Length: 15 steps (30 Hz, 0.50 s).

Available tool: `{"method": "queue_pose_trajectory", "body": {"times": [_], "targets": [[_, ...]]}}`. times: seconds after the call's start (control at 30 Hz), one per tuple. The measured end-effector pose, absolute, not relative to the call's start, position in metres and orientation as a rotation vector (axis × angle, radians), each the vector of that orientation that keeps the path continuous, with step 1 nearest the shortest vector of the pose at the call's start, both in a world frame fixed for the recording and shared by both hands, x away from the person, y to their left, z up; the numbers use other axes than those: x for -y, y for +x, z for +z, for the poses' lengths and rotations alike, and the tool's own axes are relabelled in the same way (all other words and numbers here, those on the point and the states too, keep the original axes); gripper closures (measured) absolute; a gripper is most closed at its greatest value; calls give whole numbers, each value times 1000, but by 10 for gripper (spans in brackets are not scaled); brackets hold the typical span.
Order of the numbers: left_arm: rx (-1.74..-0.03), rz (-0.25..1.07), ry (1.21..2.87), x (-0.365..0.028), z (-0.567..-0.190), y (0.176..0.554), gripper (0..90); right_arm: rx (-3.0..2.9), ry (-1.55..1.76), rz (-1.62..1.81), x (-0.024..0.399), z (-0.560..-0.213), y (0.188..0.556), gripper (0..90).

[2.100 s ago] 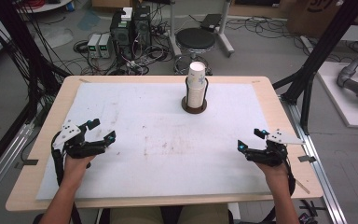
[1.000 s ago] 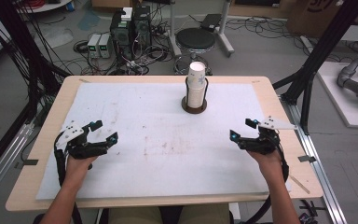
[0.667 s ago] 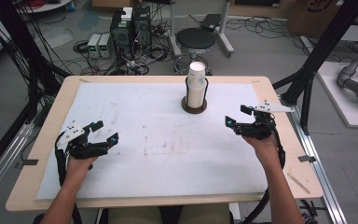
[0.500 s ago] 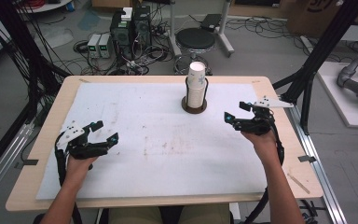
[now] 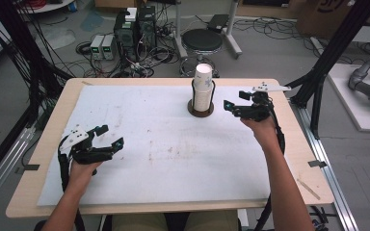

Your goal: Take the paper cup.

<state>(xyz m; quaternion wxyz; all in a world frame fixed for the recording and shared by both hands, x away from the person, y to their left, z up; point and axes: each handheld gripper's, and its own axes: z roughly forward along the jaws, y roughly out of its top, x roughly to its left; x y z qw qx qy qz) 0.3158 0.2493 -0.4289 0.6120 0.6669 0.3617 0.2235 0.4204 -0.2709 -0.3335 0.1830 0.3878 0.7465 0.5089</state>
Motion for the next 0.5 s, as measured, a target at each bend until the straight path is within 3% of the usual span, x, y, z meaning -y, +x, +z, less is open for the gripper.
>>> {"method": "queue_pose_trajectory", "body": {"times": [0.5], "targets": [[-834,502,1530,-249,-429,316,127,-2148,1071,1393,231,-310,478,150]]}}
